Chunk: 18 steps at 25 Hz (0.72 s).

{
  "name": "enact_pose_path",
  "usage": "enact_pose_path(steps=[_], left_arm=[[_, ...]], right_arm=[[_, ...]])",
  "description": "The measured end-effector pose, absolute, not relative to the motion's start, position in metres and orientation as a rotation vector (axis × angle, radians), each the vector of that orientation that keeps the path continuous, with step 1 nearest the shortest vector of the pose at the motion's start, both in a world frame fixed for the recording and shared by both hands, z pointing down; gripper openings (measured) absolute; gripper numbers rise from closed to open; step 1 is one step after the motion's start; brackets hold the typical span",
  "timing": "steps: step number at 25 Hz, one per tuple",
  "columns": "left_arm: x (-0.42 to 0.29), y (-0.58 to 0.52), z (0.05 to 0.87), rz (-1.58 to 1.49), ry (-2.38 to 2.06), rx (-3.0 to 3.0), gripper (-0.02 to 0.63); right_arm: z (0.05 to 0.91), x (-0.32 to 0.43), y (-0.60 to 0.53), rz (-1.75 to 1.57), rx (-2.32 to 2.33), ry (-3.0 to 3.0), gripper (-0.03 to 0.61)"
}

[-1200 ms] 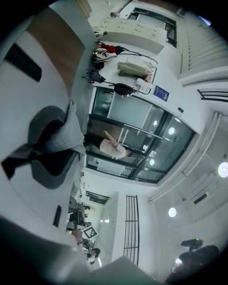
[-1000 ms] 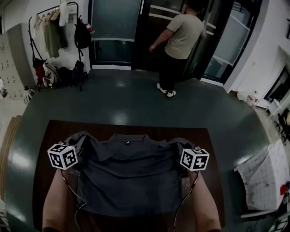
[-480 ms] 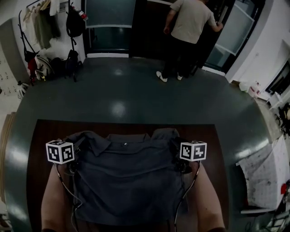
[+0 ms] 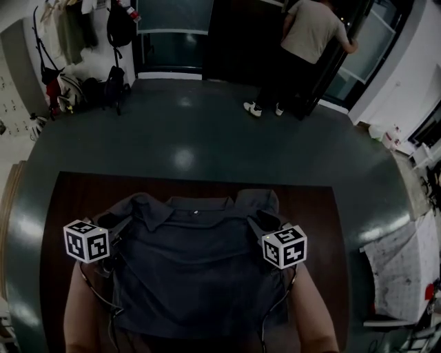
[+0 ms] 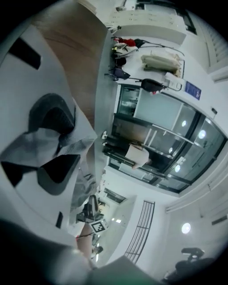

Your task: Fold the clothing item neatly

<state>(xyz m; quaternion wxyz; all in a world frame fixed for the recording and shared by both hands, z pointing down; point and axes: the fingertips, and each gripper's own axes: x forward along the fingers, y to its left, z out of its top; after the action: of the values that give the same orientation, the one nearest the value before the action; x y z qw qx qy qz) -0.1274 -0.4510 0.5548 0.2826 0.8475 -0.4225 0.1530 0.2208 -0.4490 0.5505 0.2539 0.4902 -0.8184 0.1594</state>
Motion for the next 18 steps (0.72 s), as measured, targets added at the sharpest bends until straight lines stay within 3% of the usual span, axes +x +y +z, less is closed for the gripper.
enact_pose_path(steps=[3,6,11,18], left_arm=[[-0.122,-0.450,0.557,0.435,-1.135,2.287,0.135],[-0.140,-0.478,0.539,0.273,-1.216,2.238,0.135],[-0.184,-0.526,0.503,0.153,-1.375,2.139,0.135],[-0.162,-0.517,0.525,0.327,-1.157,2.068,0.135]], right_arm=[[0.551,0.166,-0.437,0.322,1.143,-2.274,0.112],[0.556,0.133,-0.435,0.289,1.069,-2.305,0.117],[0.571,0.133,-0.446,0.268,1.091,-2.255,0.117],[0.581,0.136,-0.465,0.217,1.087,-2.200,0.117]])
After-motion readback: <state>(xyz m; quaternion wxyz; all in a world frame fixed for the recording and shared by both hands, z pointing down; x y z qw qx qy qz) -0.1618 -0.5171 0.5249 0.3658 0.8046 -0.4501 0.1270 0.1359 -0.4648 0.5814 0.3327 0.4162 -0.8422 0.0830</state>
